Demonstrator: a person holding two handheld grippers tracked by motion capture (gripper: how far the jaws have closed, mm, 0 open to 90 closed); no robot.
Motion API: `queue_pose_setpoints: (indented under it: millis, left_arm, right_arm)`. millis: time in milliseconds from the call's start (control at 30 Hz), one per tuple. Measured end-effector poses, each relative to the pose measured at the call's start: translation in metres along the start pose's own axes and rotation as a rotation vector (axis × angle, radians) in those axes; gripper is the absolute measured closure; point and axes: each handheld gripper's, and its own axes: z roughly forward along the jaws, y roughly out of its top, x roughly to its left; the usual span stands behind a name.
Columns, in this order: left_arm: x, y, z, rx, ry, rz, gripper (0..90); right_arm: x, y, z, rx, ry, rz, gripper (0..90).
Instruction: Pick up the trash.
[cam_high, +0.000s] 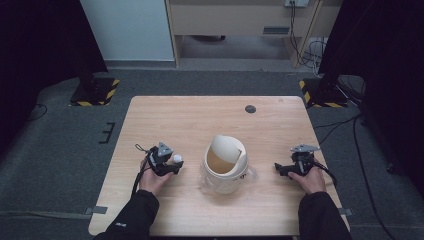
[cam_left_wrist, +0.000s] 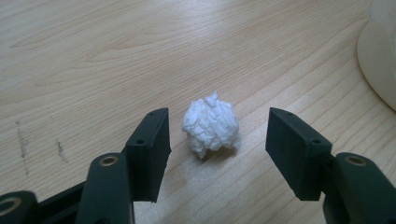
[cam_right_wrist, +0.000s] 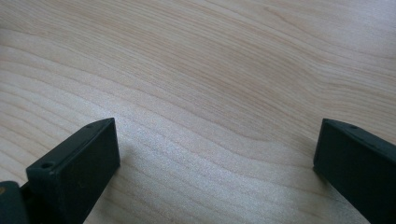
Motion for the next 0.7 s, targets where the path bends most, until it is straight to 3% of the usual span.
queue_pose_setpoints:
  millis: [267,700]
  left_arm:
    - [-0.0008,0.0014,0.0086,0.026,0.001,0.007,51.2]
    - [-0.0007,0.0044,0.0079,0.046,0.001,0.002,65.3]
  right_arm:
    - [-0.0001,0.0001,0.0001,0.001,0.001,-0.003,0.6]
    - [-0.0001,0.0002,0.0001,0.001,0.002,-0.006,0.7]
